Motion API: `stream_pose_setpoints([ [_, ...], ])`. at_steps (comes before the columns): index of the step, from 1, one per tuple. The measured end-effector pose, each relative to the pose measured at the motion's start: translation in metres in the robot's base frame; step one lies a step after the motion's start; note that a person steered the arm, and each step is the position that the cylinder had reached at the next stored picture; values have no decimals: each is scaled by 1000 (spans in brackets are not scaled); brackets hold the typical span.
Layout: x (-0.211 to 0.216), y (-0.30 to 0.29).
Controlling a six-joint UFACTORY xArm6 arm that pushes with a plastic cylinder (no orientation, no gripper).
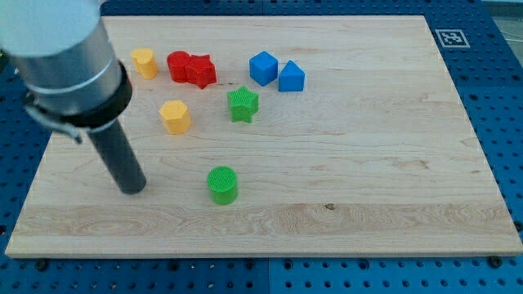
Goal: Push the yellow hexagon into the red star
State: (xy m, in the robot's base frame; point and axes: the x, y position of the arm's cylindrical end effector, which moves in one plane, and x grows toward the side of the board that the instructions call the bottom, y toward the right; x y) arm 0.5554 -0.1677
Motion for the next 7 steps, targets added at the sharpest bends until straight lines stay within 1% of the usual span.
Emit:
stream_pose_setpoints([
  [1, 24, 15],
  [3, 20, 55],
  [4, -5, 55],
  [7, -107, 30],
])
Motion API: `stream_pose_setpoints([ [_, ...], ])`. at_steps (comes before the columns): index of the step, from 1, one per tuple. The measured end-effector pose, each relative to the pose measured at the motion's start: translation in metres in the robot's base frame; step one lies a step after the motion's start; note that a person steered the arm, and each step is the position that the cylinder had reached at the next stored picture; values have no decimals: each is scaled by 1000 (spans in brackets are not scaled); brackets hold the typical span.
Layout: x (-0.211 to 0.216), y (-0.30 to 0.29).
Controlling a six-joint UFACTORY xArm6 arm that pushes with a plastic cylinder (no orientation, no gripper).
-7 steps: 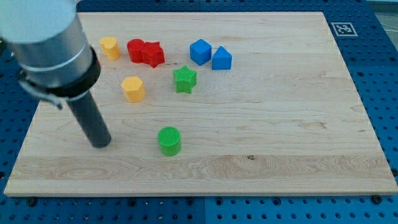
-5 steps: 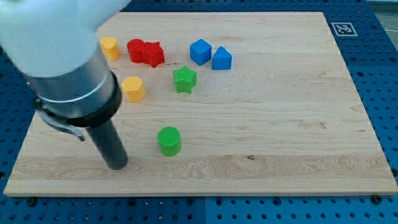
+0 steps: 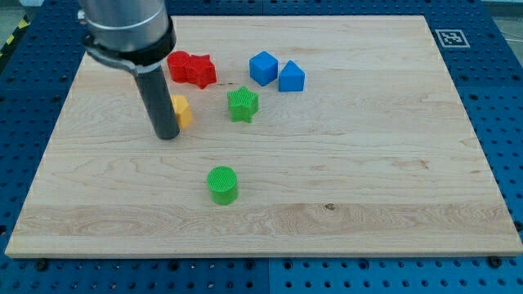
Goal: Push the yellow hexagon into the red star
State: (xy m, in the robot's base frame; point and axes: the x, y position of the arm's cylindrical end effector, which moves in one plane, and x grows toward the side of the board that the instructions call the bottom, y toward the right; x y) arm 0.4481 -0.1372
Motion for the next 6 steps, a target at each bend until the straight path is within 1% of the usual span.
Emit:
stream_pose_setpoints([
  [1, -20, 0],
  [4, -42, 0],
  [6, -74, 0],
])
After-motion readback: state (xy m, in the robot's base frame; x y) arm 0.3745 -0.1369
